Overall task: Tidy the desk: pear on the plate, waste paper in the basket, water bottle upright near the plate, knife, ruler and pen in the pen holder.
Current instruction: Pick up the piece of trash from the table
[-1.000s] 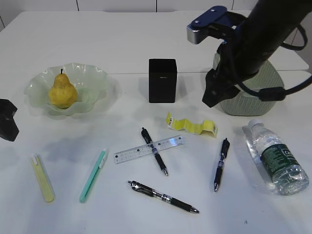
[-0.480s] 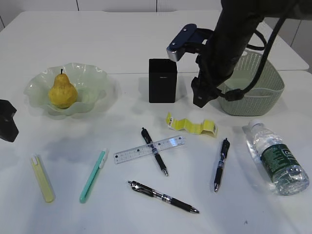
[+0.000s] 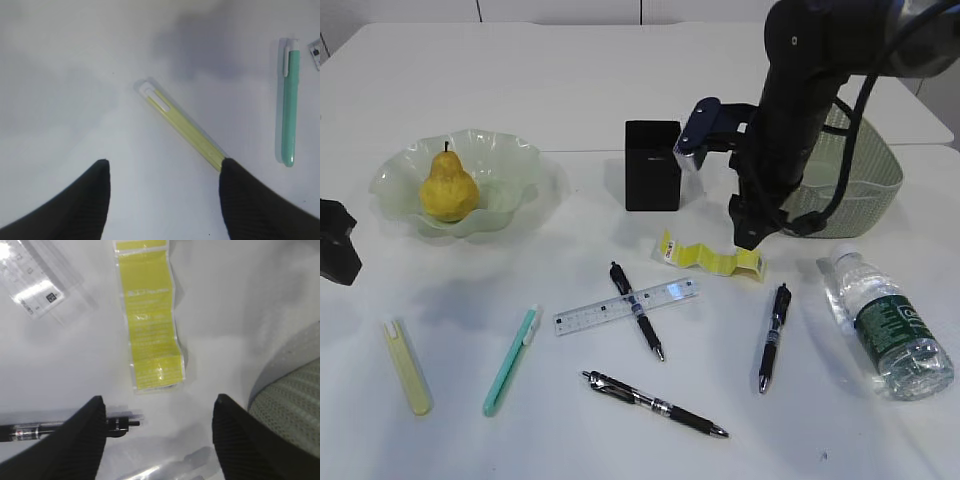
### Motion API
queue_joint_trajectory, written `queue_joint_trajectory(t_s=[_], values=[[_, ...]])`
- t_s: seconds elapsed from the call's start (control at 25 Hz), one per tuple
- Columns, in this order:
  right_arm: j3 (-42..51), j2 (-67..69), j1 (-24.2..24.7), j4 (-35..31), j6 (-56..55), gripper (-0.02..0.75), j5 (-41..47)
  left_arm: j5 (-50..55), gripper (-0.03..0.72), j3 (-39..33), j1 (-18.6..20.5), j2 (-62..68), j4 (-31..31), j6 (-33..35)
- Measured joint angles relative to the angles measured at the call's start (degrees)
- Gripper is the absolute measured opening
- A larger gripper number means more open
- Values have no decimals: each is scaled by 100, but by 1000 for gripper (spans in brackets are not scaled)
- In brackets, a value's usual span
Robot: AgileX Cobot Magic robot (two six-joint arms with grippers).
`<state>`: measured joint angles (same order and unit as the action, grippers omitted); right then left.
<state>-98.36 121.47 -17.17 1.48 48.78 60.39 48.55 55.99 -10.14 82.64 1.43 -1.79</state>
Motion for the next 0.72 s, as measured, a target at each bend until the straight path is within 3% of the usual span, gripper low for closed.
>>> queue_joint_trajectory(t_s=[0.24, 0.72], values=[[-2, 150, 135, -32, 146, 546, -130, -11, 475, 0, -4, 0, 0, 0], [-2, 509, 135, -56, 300, 578, -241, -105, 475, 0, -13, -3, 0, 4]])
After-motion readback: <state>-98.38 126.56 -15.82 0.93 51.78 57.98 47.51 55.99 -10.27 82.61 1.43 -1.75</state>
